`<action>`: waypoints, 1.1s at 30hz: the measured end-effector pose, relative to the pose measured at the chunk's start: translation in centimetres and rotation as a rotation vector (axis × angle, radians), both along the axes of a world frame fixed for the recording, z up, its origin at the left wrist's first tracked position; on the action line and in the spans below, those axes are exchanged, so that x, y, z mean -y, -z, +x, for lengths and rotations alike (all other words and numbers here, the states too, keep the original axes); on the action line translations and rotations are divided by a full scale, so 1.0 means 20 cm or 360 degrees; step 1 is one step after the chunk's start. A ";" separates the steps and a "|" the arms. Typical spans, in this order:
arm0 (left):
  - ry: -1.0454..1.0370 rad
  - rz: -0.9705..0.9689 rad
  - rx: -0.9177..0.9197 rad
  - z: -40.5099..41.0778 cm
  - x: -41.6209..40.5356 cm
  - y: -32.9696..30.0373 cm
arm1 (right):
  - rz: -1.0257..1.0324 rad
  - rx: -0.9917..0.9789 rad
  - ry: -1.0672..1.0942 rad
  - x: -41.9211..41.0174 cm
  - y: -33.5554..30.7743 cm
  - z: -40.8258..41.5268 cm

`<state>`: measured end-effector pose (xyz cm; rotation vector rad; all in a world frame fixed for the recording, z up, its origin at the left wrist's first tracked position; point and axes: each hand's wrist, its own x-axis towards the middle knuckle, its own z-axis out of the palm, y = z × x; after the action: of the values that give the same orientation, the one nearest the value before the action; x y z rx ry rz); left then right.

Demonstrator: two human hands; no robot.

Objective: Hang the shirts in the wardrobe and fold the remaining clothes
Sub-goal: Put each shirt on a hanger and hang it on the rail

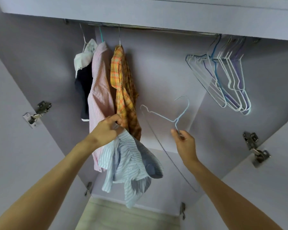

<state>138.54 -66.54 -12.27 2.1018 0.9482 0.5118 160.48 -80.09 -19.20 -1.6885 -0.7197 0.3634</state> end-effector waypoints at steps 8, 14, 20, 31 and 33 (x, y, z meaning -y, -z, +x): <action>-0.0195 -0.0087 -0.0094 -0.06 0.06 0.03 | 0.0268 0.0272 0.0287 0.02 -0.01 -0.09; -0.0350 0.0089 -0.0251 -0.08 0.07 0.05 | 0.0619 -0.0612 0.0441 0.03 -0.11 -0.11; -0.0335 0.0034 0.0042 -0.11 0.11 0.04 | 0.0721 -0.1093 0.0235 -0.05 -0.19 -0.25; -0.0515 -0.0007 0.0294 -0.31 0.07 -0.21 | 0.0198 -0.0343 0.0122 -0.08 0.11 -0.43; -0.0549 0.0213 -0.0210 -0.39 0.04 -0.21 | 0.0154 -0.0038 0.0041 -0.05 0.12 -0.37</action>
<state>130.71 -67.40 -8.16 2.1195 1.4004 0.6296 153.15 -79.02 -21.51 -1.5981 -0.6871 0.3253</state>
